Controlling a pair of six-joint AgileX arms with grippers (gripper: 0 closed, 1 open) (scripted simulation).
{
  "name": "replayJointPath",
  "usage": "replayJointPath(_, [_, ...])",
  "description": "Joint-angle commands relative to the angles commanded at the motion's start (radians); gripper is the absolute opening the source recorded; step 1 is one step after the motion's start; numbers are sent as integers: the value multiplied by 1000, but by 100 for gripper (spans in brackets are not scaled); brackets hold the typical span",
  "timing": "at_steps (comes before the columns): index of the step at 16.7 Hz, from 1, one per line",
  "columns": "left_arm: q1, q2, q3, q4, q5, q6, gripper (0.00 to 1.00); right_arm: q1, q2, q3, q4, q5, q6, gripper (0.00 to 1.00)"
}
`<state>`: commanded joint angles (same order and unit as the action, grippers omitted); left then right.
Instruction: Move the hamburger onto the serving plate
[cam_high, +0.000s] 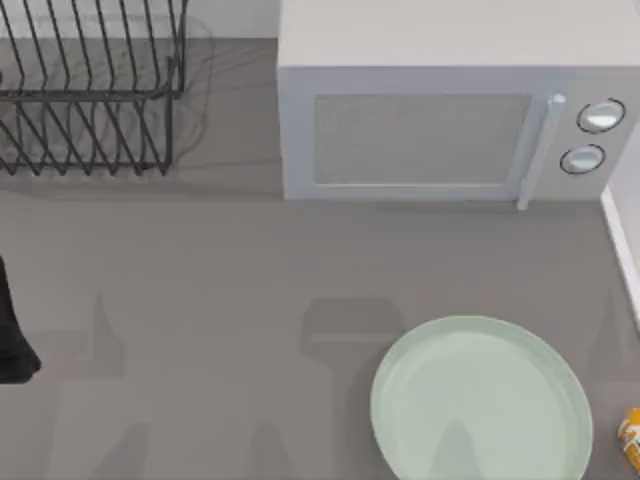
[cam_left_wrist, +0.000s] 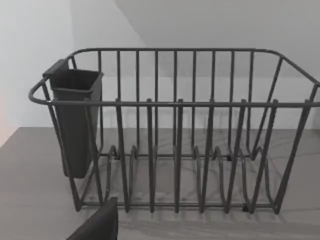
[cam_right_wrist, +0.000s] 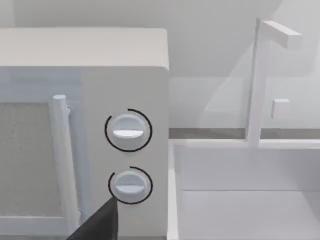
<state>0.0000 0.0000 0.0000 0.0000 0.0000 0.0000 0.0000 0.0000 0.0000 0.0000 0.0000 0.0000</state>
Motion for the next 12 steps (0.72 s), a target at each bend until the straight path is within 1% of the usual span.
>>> replayJointPath(3, [0,0,0,0,0,0,100,3,13,10,-12,0,2,100])
replayJointPath(6, [0,0,0,0,0,0,100,24,109,82,-98,1,16,100])
replayJointPath(9, [0,0,0,0,0,0,100,57,303,198,-248,4,37,100])
replayJointPath(12, [0,0,0,0,0,0,100,99,571,330,-433,7,59,100])
